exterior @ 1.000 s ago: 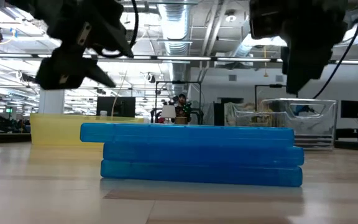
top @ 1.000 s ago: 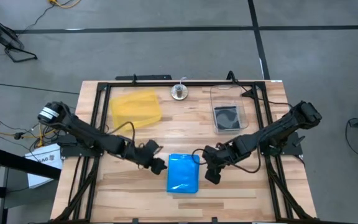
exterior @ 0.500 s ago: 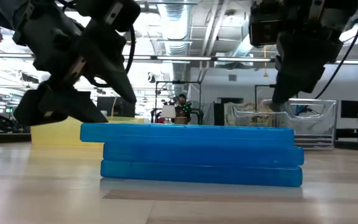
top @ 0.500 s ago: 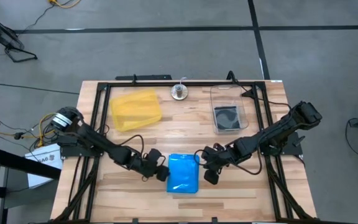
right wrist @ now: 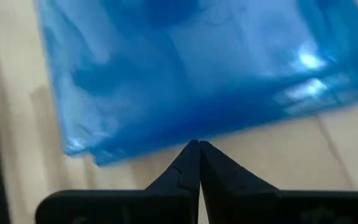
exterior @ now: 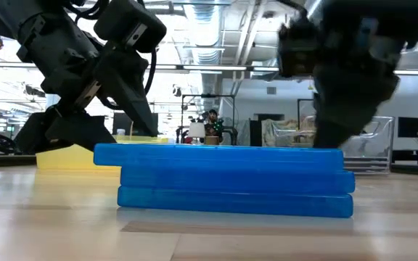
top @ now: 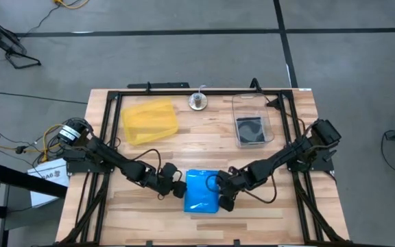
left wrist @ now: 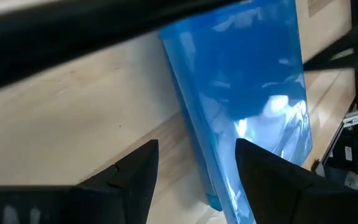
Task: Pick & place jewel cases by type
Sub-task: Put the blue CD case into the yellow bin
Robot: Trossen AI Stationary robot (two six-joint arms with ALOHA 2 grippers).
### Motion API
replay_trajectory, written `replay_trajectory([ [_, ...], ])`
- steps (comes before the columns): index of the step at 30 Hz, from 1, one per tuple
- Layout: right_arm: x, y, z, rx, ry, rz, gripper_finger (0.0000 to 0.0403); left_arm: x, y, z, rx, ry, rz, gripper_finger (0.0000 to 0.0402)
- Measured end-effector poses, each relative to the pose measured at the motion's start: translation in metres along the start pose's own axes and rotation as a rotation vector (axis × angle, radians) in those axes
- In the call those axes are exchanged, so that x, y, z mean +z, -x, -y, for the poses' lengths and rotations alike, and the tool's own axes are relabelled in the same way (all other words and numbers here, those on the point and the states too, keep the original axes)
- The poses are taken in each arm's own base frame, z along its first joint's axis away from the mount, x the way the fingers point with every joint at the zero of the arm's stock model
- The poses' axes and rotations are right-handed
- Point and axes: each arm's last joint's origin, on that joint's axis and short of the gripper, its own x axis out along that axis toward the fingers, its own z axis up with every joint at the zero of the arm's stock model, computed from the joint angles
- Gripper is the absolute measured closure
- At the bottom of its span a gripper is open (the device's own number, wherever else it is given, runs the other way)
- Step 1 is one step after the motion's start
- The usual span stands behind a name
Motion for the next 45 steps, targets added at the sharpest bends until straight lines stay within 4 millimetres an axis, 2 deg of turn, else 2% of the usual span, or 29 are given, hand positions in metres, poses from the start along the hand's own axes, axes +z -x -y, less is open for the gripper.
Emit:
replay_trajectory([
  [4, 0.004, 0.001, -0.003, 0.006, 0.005, 0.010, 0.0403, 0.000, 0.000, -0.001, 0.006, -0.001, -0.001, 0.0196],
  [16, 0.022, 0.000, 0.015, -0.024, -0.012, 0.054, 0.0403, 0.012, -0.003, -0.002, 0.021, -0.005, 0.026, 0.0196],
  [26, 0.041, 0.001, 0.020, 0.027, -0.030, 0.157, 0.0403, 0.019, -0.004, -0.001, 0.013, -0.006, 0.053, 0.0196],
  [31, 0.044, 0.001, 0.028, 0.008, -0.041, 0.135, 0.0403, 0.019, -0.004, -0.002, 0.022, -0.015, 0.058, 0.0196],
  [35, 0.050, 0.013, 0.026, -0.007, -0.045, 0.079, 0.0403, 0.018, -0.004, -0.003, 0.026, -0.015, 0.048, 0.0196],
  [41, 0.043, 0.022, 0.012, -0.026, 0.017, 0.002, 0.0403, 0.018, -0.004, -0.002, 0.023, -0.010, 0.048, 0.0196],
  [45, 0.031, 0.011, 0.012, -0.068, 0.012, -0.066, 0.0403, 0.018, -0.004, -0.002, 0.022, -0.007, 0.048, 0.0196],
])
